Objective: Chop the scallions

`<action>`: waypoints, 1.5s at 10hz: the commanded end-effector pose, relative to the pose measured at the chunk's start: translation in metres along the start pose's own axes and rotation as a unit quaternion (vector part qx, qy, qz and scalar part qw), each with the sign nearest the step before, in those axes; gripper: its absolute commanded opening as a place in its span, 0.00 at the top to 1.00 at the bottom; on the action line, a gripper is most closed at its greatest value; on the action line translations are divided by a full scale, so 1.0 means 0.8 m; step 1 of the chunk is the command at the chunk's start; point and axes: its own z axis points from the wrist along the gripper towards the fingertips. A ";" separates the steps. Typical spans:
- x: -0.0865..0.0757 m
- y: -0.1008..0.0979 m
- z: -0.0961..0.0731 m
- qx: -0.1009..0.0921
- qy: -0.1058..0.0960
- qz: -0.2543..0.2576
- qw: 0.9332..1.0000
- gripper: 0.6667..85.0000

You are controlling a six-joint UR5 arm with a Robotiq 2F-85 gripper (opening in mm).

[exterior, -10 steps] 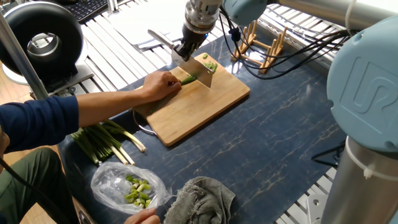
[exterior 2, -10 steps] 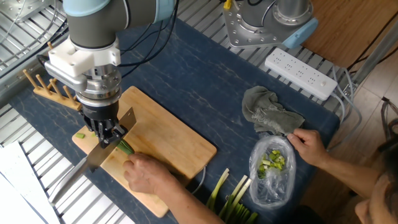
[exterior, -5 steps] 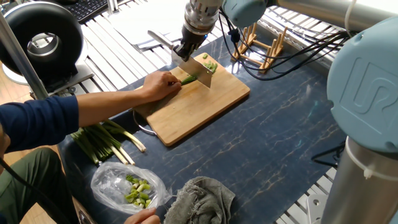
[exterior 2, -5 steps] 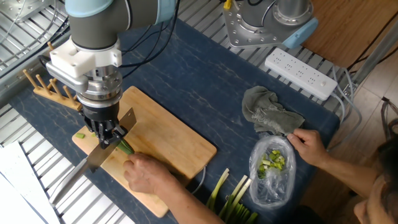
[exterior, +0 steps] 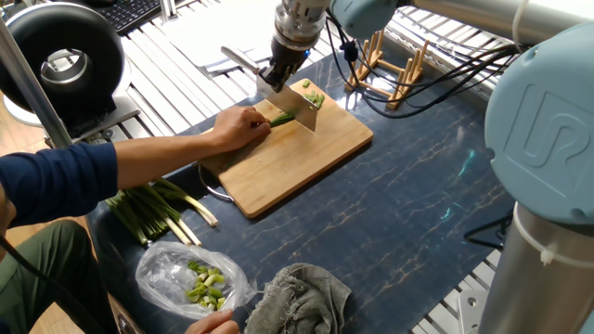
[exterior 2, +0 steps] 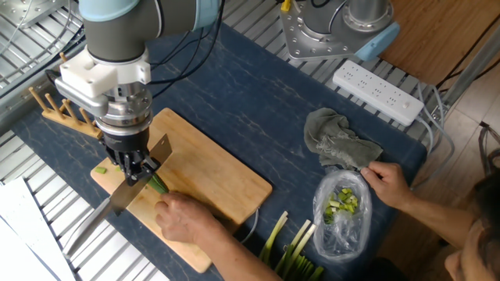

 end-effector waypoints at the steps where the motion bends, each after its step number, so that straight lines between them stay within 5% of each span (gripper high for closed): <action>1: -0.002 -0.002 0.000 0.006 -0.005 0.006 1.000 0.99; 7: -0.008 -0.005 -0.008 0.003 -0.008 0.002 1.000 0.99; 10: -0.035 -0.066 -0.024 0.068 -0.021 -0.041 0.997 0.99; 15: -0.020 -0.011 -0.048 -0.003 0.017 -0.004 1.000 0.99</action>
